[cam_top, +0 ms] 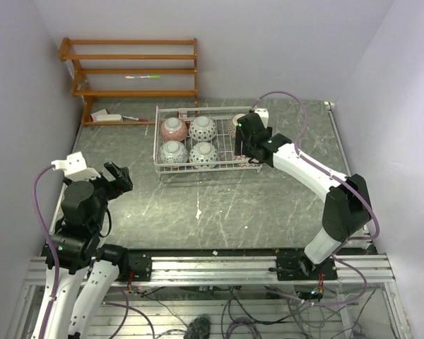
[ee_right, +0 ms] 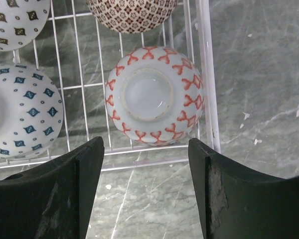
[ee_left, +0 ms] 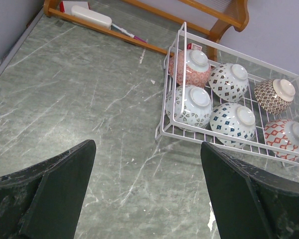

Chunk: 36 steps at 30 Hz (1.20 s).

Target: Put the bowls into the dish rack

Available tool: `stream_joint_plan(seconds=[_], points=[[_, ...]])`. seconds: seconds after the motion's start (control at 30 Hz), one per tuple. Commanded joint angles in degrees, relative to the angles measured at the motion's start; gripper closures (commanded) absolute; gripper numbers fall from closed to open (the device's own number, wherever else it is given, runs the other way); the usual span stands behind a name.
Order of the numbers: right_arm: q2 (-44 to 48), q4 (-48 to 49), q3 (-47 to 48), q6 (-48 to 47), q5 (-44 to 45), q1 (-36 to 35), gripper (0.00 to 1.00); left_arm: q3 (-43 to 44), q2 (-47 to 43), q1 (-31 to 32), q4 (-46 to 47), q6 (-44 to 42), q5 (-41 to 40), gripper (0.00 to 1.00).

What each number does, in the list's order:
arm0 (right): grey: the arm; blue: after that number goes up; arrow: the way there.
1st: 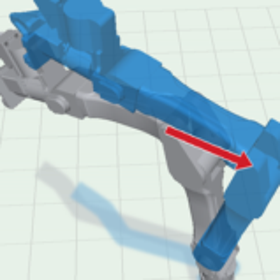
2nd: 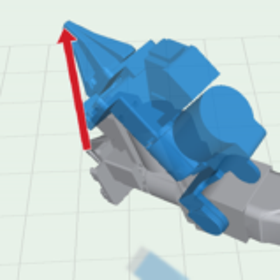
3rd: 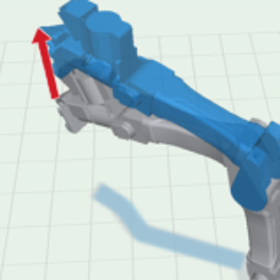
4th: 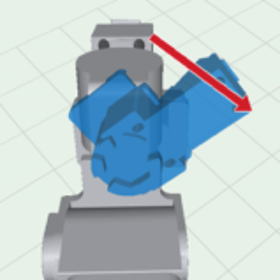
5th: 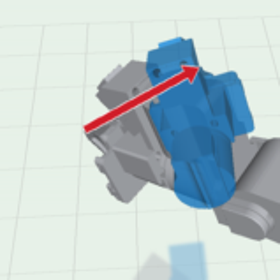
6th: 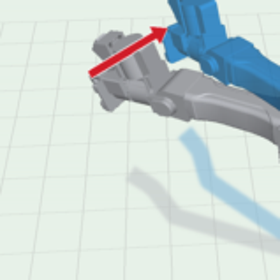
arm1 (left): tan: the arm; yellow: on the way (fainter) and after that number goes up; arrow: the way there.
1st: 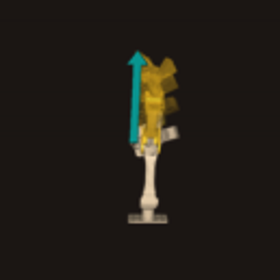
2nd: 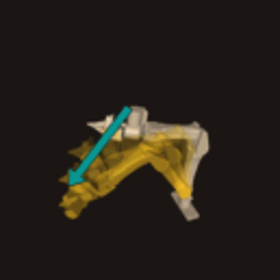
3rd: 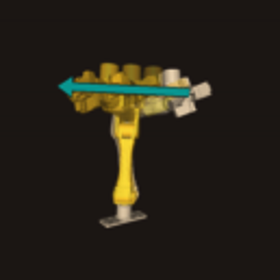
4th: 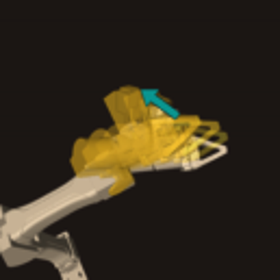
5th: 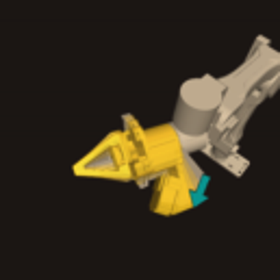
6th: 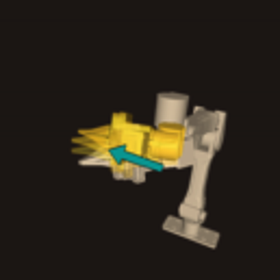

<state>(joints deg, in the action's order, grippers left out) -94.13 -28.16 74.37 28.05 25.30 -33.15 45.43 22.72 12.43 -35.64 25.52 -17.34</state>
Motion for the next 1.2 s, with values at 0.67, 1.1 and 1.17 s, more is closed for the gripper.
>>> stream_joint_plan(seconds=[0.67, 1.1, 1.17], points=[[-7.1, 9.0, 1.6, -3.1, -4.0, 0.7, 0.33, 0.0, -0.5, -0.7, 0.9, -0.2, 0.6, 0.02], [-6.6, 6.3, 1.2, -2.0, 4.6, 1.2, 0.33, -0.1, -0.9, -0.7, 0.9, -0.1, 0.7, 0.02], [-8.0, 5.1, 2.0, -2.7, 5.1, 1.3, 0.33, 0.0, -1.1, -0.8, 1.0, 0.0, 0.6, 0.03]])
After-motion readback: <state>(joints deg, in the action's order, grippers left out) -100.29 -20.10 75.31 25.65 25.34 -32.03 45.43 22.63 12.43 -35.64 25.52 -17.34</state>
